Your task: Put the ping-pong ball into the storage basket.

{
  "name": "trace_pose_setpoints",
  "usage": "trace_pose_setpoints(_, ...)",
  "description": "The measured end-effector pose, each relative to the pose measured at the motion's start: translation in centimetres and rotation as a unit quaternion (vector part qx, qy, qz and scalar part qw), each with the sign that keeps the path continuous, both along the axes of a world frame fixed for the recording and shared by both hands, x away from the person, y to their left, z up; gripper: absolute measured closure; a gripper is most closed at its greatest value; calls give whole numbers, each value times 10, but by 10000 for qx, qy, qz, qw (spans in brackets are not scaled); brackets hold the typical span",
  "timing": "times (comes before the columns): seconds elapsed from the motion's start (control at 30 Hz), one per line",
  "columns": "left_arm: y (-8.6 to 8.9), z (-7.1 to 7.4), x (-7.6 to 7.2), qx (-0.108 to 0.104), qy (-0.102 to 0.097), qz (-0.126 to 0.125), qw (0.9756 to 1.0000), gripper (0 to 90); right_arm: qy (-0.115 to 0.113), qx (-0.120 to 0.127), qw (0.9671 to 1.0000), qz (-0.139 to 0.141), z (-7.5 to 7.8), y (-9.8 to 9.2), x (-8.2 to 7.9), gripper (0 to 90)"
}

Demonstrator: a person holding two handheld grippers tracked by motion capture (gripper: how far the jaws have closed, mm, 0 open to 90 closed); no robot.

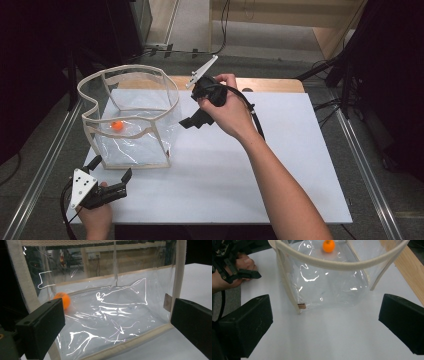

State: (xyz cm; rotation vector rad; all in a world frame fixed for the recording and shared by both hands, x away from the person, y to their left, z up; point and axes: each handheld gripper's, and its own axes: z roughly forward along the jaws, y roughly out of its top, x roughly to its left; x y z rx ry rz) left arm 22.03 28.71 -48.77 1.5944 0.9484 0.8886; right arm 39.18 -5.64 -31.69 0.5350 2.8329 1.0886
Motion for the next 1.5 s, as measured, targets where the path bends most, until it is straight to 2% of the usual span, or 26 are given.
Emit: trace_pose_setpoints(1.5,0,0,0,34,8,2,10000,1,216,68,9993,-292,-66,-50,-13,0)
